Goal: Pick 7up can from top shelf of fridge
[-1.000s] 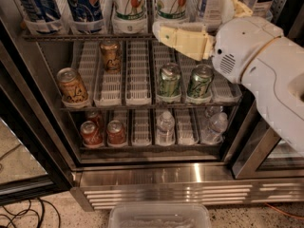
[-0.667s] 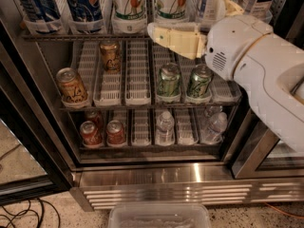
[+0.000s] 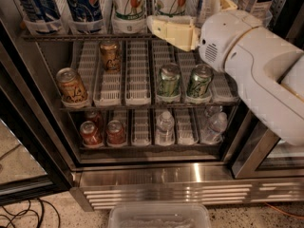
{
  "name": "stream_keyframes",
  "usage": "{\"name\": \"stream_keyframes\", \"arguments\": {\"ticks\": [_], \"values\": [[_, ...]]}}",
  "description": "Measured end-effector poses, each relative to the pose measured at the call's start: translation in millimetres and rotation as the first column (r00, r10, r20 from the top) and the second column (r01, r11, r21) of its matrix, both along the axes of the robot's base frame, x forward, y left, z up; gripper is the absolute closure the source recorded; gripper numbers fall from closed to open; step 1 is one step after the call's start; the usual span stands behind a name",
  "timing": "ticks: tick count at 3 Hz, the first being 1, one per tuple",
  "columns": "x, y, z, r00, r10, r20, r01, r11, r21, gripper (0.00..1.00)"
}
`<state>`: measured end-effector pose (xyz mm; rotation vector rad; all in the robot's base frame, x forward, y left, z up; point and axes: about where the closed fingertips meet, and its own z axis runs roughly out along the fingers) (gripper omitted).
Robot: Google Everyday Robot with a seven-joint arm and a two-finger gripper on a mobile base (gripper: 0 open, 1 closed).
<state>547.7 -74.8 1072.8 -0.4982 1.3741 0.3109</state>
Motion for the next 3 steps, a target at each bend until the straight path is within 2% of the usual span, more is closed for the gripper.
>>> {"name": "stream_keyframes", "arguments": {"ticks": [1, 2, 3], "values": [[20, 13, 4, 1.0, 0.004, 0.004, -0.004, 1.0, 0.027, 0.18], [27, 13, 5, 1.0, -0.002, 0.009, 0.001, 1.0, 0.028, 0.21], [35, 7, 8, 0.9995, -0.028, 0.013, 0.028, 0.999, 0.022, 0.29]]}}
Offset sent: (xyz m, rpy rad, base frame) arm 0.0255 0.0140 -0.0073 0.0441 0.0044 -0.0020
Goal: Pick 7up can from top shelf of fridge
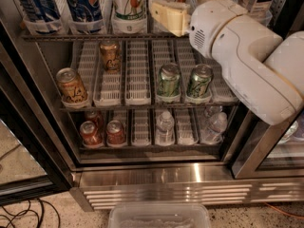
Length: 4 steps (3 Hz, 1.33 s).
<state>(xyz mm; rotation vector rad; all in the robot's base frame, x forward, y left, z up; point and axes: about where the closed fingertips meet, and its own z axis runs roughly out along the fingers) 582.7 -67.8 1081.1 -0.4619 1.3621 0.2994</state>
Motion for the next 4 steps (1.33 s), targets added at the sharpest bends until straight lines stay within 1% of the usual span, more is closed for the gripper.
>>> {"name": "stream_keyframes", "arguments": {"ticks": [2, 4], "values": [[15, -10, 6, 0.9984, -0.057, 0.003, 0.057, 0.998, -0.021, 0.27], [31, 0, -2, 0.9958, -0.091, -0.009, 0.09, 0.995, -0.046, 0.25]]}}
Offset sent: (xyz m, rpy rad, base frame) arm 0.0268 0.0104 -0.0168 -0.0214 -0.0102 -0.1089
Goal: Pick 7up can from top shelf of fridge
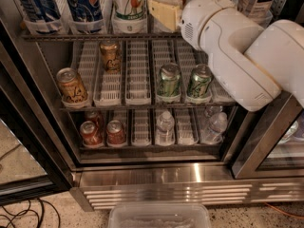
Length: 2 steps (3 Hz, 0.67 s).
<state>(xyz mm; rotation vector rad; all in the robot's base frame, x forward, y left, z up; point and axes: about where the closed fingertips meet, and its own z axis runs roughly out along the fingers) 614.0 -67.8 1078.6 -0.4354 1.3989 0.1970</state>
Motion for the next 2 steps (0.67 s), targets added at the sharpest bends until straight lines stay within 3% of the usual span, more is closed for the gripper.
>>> {"name": "stream_keyframes", "arguments": {"ticks": [1, 2], "values": [[10, 7, -4, 0.9999, -0.015, -0.005, 0.015, 1.0, 0.01, 0.25], [21, 14, -3, 0.9995, -0.031, 0.004, 0.031, 0.999, 0.037, 0.44]]}}
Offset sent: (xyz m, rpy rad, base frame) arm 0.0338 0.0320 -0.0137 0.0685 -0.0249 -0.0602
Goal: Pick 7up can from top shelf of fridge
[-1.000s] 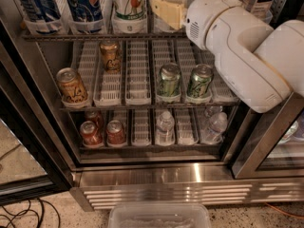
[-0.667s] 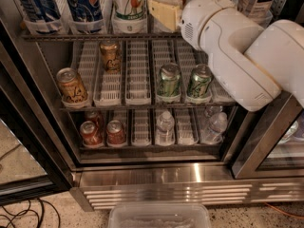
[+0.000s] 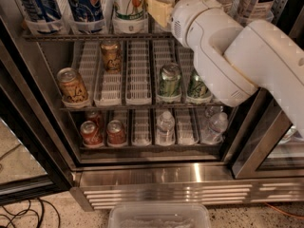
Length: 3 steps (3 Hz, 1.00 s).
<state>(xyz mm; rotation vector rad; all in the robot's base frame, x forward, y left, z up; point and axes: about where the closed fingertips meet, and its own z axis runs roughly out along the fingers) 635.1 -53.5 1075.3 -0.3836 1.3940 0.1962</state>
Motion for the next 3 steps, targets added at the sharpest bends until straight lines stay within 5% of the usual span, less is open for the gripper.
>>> {"name": "stream_keyframes", "arguments": {"ticks": [2, 3], "values": [[-6, -1, 0, 0.9981, -0.033, 0.052, 0.03, 0.998, 0.059, 0.91], [-21, -8, 4, 0.9959, -0.04, 0.081, 0.03, 0.993, 0.114, 1.0]]}}
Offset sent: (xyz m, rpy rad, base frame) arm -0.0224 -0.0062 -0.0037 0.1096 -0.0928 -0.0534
